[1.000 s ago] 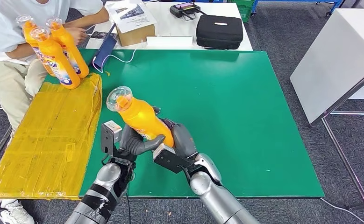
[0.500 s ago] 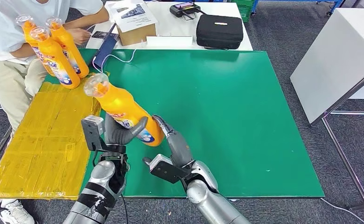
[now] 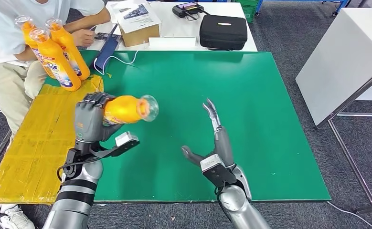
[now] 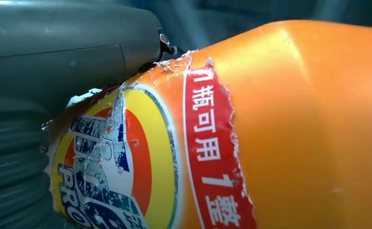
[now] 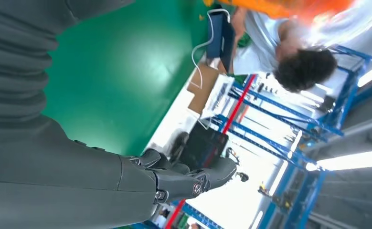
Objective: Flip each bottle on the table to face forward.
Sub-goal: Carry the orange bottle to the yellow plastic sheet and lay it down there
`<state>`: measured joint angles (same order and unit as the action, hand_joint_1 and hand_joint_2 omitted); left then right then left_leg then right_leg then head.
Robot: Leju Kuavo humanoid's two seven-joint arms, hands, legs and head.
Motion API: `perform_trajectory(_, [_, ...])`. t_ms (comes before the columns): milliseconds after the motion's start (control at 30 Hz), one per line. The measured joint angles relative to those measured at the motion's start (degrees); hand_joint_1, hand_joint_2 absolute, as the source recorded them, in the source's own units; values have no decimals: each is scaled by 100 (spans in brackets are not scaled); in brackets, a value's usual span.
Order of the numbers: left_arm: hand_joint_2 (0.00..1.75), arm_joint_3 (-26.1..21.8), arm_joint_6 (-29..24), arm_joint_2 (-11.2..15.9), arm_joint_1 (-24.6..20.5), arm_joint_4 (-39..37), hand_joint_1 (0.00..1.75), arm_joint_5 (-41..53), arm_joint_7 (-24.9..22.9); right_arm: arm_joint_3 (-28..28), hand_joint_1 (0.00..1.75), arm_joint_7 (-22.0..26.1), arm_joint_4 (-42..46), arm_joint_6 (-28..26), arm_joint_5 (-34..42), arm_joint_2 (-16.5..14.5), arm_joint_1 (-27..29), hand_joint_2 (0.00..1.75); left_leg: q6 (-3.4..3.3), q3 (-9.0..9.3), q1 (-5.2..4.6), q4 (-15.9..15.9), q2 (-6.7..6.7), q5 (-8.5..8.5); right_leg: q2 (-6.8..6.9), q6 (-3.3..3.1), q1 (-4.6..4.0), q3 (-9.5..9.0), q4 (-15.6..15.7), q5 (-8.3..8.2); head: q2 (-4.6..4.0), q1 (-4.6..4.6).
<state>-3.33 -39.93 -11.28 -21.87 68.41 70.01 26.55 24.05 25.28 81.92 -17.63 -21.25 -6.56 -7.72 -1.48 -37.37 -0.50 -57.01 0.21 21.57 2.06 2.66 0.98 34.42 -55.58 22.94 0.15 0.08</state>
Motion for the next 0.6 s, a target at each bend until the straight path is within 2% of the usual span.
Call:
perform_trajectory(67, [175, -162, -7, -25, -13, 49, 175, 17, -317, -52, 0, 26, 115, -5, 58, 24, 38, 175, 1, 0, 3, 0, 1, -1, 1, -1, -3, -1, 0, 1, 0, 1])
perform_trajectory(133, [175, -173, -13, 137, -53, 54, 175, 838, -1174, -113, 0, 46, 227, -16, 162, 56, 68, 175, 2, 1, 6, 0, 1, -2, 1, -2, -5, -1, -1, 2, 0, 3])
perform_trajectory(200, [175, 74, -15, 484, -130, -116, 175, 1673, -2250, -194, 0, 49, 349, -22, 271, 98, 94, 175, 3, 2, 8, 1, 9, -2, -2, -4, -7, 3, -1, 1, 0, 2])
perform_trajectory(300, [175, 707, -15, 1096, -325, -681, 175, 1968, -3330, -320, 0, 53, 525, -3, 386, 167, 128, 175, 4, 1, 9, 1, 28, -2, -12, -6, -10, 10, -2, -1, 0, 1])
perform_trajectory(367, [175, 1129, -15, 1438, -497, -1186, 175, 1978, -3634, -383, 0, 63, 631, 14, 438, 202, 142, 175, 5, 1, 9, 1, 27, -3, -13, -7, -10, 8, -2, 0, 0, 1])
perform_trajectory(433, [175, 1410, -14, 1659, -623, -1698, 175, 1976, -3674, -435, 0, 73, 719, 17, 467, 222, 145, 175, 5, 0, 9, 1, 26, -3, -12, -7, -9, 7, -3, 0, 0, 1])
perform_trajectory(600, [175, 1712, -15, 1885, -801, -2554, 175, 1968, -3730, -496, 0, 87, 837, 17, 520, 254, 166, 175, 5, -7, 4, 1, 27, -3, -13, -6, -3, 10, -2, -1, 0, 2])
